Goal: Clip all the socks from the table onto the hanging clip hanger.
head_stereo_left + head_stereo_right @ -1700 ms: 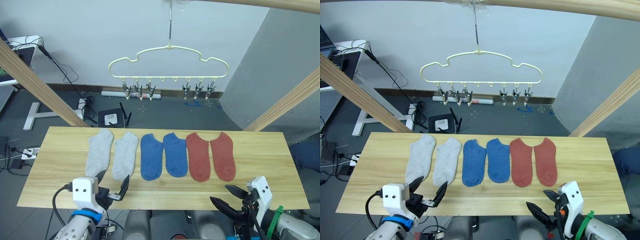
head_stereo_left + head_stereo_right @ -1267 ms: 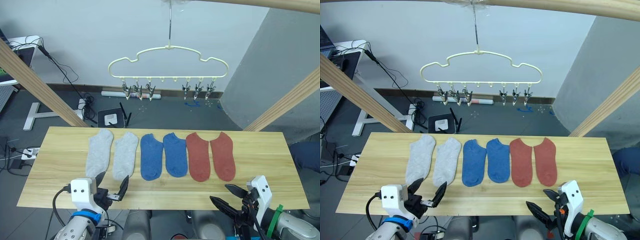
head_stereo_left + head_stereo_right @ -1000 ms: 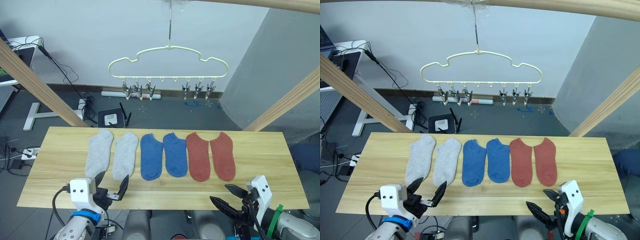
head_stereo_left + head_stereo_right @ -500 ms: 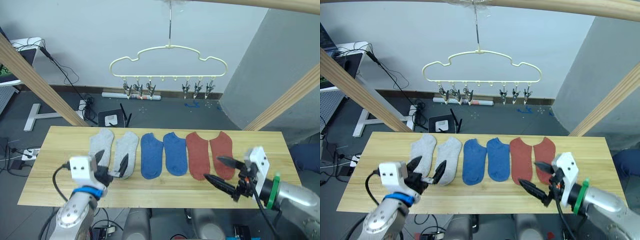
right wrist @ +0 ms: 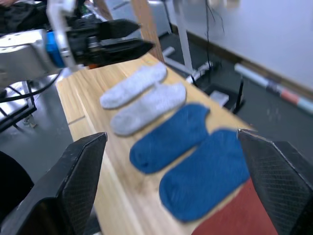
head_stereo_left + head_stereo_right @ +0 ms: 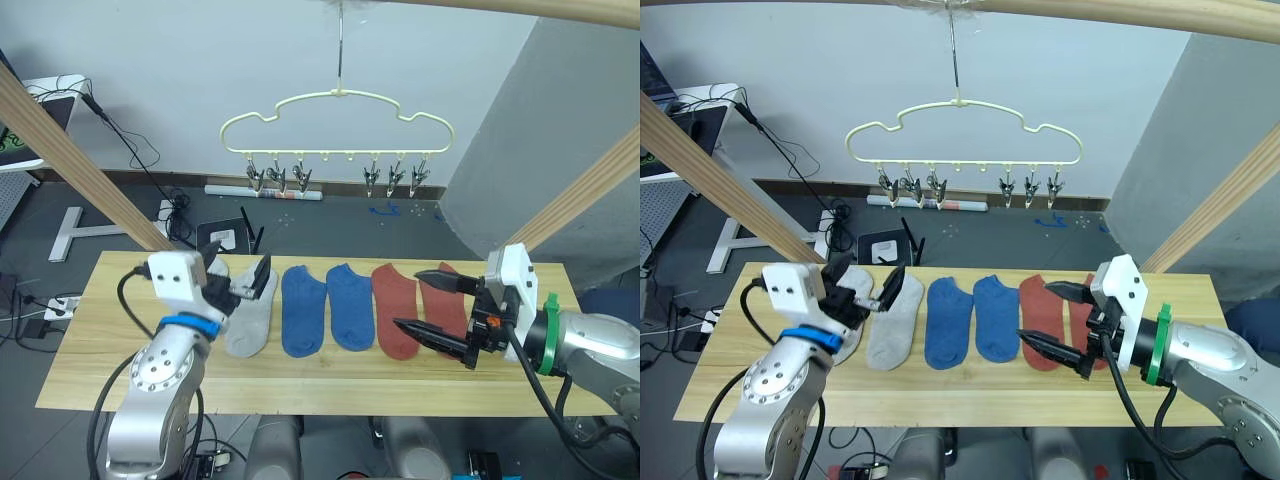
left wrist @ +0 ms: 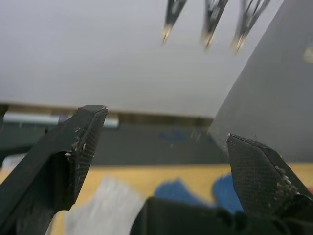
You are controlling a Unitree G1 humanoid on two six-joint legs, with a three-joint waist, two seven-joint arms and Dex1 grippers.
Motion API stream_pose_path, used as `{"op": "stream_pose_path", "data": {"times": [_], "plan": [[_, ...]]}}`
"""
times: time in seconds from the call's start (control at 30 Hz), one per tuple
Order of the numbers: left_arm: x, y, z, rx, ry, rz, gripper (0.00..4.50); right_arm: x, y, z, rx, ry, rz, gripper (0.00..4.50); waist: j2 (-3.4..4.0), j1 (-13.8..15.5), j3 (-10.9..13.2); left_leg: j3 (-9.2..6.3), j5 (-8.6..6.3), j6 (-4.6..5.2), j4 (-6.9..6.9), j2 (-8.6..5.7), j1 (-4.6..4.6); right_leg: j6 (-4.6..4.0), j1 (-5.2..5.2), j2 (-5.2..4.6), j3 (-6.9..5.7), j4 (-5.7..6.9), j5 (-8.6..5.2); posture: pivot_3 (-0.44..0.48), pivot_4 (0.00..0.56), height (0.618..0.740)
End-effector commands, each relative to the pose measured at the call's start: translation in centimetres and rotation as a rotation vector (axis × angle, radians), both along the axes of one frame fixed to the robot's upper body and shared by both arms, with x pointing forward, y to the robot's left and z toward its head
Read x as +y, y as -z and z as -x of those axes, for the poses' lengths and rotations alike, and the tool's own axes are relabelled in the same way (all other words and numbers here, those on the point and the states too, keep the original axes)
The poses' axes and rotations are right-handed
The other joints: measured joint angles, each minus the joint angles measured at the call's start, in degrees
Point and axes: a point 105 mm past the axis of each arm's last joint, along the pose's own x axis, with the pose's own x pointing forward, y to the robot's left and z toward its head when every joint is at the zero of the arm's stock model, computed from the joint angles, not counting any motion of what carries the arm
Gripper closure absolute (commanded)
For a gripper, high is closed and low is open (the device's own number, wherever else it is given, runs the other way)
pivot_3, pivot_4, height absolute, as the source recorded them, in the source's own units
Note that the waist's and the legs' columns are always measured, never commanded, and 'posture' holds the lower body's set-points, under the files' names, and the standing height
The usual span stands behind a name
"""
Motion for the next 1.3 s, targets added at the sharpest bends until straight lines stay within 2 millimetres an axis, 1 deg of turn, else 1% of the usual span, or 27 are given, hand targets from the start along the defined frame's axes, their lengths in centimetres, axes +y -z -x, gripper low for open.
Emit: {"op": "stream_pose_path", "data": {"times": [0.03,0.13,0.23,0.33,0.47,0.53,0.7,0.9,0.97,1.13,1.3], "plan": [[0.2,-0.6,-0.6,-0.023,-0.028,0.005,0.0,0.8,-0.9,0.7,-0.037,-0.064,-0.004,0.05,0.0,-0.03,0.01,0.02,0.0,0.0,-0.02,0.0,-0.01,-0.02,-0.02,0.0,0.02,-0.01,0.01,-0.193,0.333,0.74],[0.2,-1.2,-1.0,-0.051,-0.029,0.015,0.0,0.9,-1.3,0.7,-0.051,-0.075,-0.006,0.05,0.0,-0.07,0.01,0.01,0.0,0.0,-0.03,0.0,-0.02,-0.04,-0.04,0.0,0.01,-0.01,0.02,-0.195,0.332,0.74],[0.0,-0.8,-1.4,-0.041,-0.026,0.008,0.63,1.2,-1.6,0.8,-0.064,-0.09,-0.011,0.0,0.0,-0.1,0.01,0.01,0.0,0.0,-0.04,0.0,-0.02,-0.05,-0.03,0.0,0.0,-0.02,0.03,-0.2,0.333,0.74],[-0.2,-1.0,-1.8,-0.048,-0.027,0.004,1.54,1.4,-1.8,0.9,-0.078,-0.1,-0.012,0.0,-0.01,-0.12,0.02,0.0,0.0,0.0,-0.03,0.0,-0.01,-0.04,-0.03,0.0,-0.01,-0.01,0.02,-0.206,0.34,0.74],[-0.2,-1.5,-2.7,-0.061,-0.042,0.006,1.54,1.7,-2.3,0.9,-0.092,-0.118,-0.011,0.0,-0.04,-0.15,0.07,-0.01,0.0,0.0,0.0,0.0,-0.01,0.01,-0.02,0.0,-0.01,-0.01,0.0,-0.211,0.35,0.74],[-0.2,-1.6,-2.8,-0.064,-0.045,0.006,1.54,1.8,-2.5,1.0,-0.095,-0.122,-0.011,0.0,-0.04,-0.16,0.08,0.01,0.0,0.0,-0.01,0.0,-0.01,0.02,-0.02,0.0,0.01,-0.02,0.0,-0.213,0.353,0.74],[-0.5,-2.5,-4.0,-0.078,-0.031,0.012,1.54,2.1,-3.5,0.8,-0.129,-0.131,-0.009,0.0,-0.04,-0.17,0.29,0.0,0.0,0.0,-0.06,0.0,-0.02,-0.04,-0.04,0.0,-0.01,-0.05,0.03,-0.223,0.361,0.74],[-0.8,-3.1,-5.0,-0.096,-0.02,0.01,1.54,2.7,-5.3,-0.2,-0.187,-0.106,-0.05,0.0,-0.04,-0.26,0.47,0.01,0.0,0.0,-0.06,0.0,-0.03,-0.03,-0.05,0.0,0.0,-0.05,0.02,-0.229,0.362,0.74],[-0.8,-3.2,-5.1,-0.098,-0.017,0.008,1.54,2.8,-5.4,-0.2,-0.19,-0.104,-0.053,0.0,-0.04,-0.27,0.48,0.0,0.0,0.0,-0.07,0.01,-0.03,-0.03,-0.05,0.0,-0.02,-0.05,0.02,-0.232,0.361,0.74],[-0.6,-4.3,-6.1,-0.132,-0.041,0.03,1.54,3.1,-5.6,-0.4,-0.195,-0.098,-0.057,0.0,-0.05,-0.27,0.54,0.0,-0.01,0.0,-0.09,0.0,-0.08,-0.04,-0.07,-0.01,-0.02,-0.08,0.03,-0.239,0.357,0.74],[-0.5,-5.2,-6.7,-0.153,-0.057,0.039,1.54,3.4,-5.6,-0.3,-0.191,-0.097,-0.06,0.0,-0.05,-0.3,0.55,0.01,-0.01,0.0,-0.1,0.0,-0.08,-0.03,-0.08,-0.01,-0.02,-0.09,0.03,-0.243,0.355,0.74]]}}
